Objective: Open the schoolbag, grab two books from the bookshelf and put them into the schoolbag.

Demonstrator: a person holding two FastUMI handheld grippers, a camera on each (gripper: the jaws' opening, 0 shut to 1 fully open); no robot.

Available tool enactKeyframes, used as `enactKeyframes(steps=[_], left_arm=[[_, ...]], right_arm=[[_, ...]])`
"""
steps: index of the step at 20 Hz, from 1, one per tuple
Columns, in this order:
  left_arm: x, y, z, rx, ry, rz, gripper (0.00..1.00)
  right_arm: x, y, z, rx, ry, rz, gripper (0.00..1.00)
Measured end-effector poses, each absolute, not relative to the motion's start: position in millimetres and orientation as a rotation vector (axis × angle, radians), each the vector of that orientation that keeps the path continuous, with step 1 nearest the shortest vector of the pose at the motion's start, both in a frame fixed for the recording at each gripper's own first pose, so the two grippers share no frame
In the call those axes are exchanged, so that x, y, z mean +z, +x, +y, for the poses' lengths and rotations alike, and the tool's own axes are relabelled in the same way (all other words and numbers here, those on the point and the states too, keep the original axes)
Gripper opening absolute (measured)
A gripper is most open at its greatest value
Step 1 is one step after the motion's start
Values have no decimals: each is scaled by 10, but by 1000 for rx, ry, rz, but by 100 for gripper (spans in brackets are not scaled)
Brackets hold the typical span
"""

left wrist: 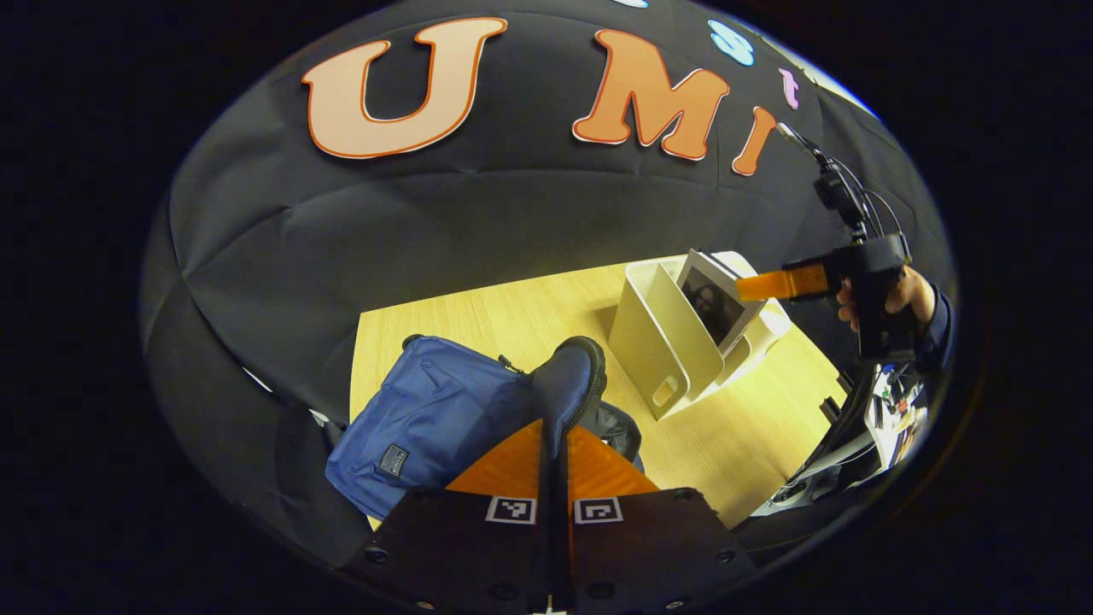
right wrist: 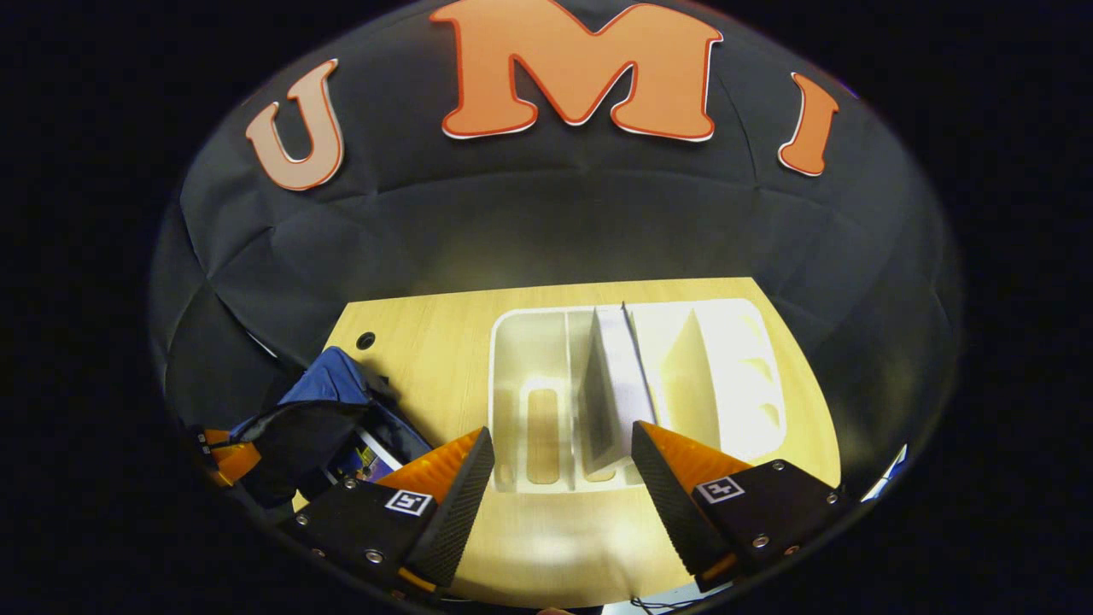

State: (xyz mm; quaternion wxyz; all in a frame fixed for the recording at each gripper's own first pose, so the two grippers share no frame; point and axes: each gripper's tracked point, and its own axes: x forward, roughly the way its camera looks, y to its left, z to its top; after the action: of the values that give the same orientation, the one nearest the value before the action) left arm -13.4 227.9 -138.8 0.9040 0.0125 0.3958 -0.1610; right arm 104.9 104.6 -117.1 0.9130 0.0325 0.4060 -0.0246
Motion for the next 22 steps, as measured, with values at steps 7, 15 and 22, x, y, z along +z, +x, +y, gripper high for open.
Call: enactKeyframes(steps=[7, 15, 22], left_arm=[[-1452, -140, 2271, -331, -5, 831, 2], [-1513, -128, 2304, -319, -27, 849, 2], [-1540, -116, 2311, -318, -38, 861, 2]], right_arm=[[-1299, 1376, 649, -97, 2, 962, 96], [-1817, 1480, 644, -107, -12, 1178, 71], [-1664, 1503, 669, -86, 16, 1217, 32]])
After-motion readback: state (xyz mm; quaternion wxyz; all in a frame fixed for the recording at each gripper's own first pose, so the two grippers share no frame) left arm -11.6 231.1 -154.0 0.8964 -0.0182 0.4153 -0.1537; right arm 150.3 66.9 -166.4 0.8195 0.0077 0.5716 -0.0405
